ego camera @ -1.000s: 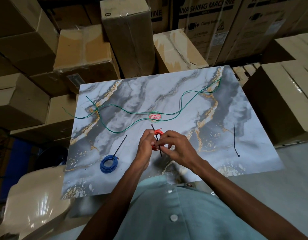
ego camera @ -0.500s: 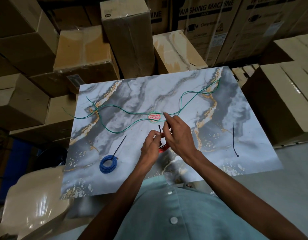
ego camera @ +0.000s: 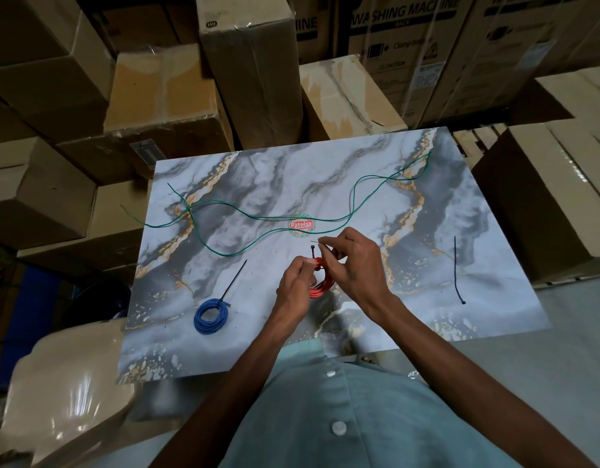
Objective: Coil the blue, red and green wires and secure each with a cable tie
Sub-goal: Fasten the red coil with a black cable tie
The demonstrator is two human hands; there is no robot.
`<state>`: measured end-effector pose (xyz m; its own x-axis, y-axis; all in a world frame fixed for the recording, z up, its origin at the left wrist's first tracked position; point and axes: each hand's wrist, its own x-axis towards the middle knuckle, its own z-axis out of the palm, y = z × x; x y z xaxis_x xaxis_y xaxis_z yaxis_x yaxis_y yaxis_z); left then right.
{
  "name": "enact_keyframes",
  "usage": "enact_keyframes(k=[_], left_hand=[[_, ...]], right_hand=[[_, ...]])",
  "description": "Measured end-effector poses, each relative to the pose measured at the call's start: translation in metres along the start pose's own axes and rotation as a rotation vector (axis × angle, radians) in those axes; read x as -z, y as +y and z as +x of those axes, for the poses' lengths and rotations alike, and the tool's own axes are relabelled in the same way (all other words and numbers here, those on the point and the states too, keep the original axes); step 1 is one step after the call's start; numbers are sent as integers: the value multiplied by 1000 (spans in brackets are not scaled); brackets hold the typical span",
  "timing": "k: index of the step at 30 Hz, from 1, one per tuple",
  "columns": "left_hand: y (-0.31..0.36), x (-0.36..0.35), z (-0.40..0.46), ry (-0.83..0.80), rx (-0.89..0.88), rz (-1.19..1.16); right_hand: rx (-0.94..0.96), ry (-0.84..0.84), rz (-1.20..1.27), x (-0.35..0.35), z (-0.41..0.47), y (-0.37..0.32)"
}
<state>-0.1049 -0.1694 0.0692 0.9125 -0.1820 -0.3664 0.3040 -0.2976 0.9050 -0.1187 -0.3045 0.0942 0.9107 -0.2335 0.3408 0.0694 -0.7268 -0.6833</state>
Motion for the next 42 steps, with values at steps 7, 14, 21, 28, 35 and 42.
enact_keyframes(k=[7, 14, 21, 28, 35, 42], left_hand=[[-1, 0, -2, -16, -26, 29], [0, -1, -3, 4, -39, 33], [1, -1, -3, -7, -51, 144], [4, -1, -8, -1, -128, 340], [5, -1, -11, -7, -143, 369], [9, 1, -17, -41, -225, 416]], right_hand=[[-26, -25, 12, 4, 0, -2], [-44, -18, 37, 6, -1, -3], [-10, -69, 26, 10, 0, 0], [18, -171, -22, 14, 5, 9], [27, -214, -33, 16, 7, 14], [51, -308, 91, 16, 11, 22]])
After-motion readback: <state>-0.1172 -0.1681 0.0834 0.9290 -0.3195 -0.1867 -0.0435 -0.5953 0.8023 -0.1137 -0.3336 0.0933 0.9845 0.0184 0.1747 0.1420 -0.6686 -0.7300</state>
